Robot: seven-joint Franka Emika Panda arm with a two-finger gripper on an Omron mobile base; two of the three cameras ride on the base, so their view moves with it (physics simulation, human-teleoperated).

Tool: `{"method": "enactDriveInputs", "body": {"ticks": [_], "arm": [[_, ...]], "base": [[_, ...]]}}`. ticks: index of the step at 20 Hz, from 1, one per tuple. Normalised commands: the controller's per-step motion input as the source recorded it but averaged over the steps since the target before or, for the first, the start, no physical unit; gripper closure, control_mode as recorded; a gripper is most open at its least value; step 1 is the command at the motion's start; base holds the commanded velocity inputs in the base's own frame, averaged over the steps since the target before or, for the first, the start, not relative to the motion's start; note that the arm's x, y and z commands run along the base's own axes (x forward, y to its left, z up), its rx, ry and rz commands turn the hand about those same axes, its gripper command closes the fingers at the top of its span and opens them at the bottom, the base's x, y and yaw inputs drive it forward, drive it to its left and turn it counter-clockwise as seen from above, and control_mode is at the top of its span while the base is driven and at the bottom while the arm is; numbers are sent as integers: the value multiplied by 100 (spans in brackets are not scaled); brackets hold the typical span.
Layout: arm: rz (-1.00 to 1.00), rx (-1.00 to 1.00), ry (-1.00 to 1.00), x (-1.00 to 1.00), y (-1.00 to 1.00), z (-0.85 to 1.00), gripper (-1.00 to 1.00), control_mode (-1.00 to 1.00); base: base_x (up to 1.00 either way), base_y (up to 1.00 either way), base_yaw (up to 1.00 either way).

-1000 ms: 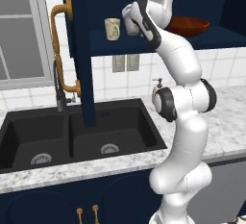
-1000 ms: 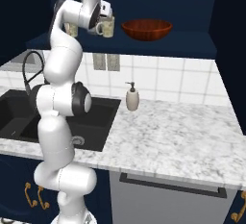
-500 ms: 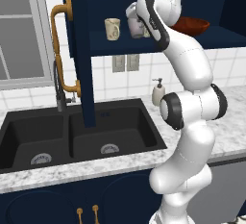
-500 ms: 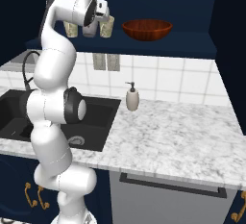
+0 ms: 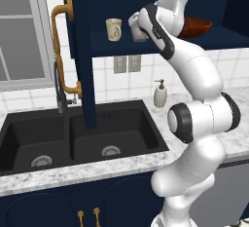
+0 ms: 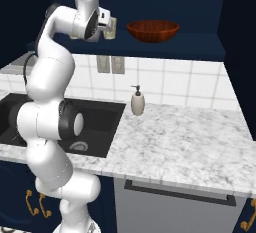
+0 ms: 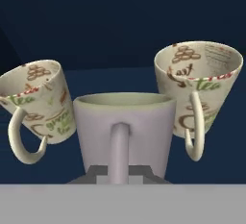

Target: Gather all objects into one cabinet and sort the glasses and bowls to opposite sides.

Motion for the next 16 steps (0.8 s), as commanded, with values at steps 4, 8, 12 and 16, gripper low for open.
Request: {"method": "enactDriveInputs", "body": {"ticks": [4,8,12,16], "arm": [[0,0,-13,-16,5,-4,100,-100],[0,0,-8,-31,7,-8,100,-100],[0,0,-8,-39,2,-6,100,-100],[0,4,-1,-23,0,-10,100,-100]], "base": [[0,0,0],[0,0,0],[0,0,0],[0,0,0]]}}
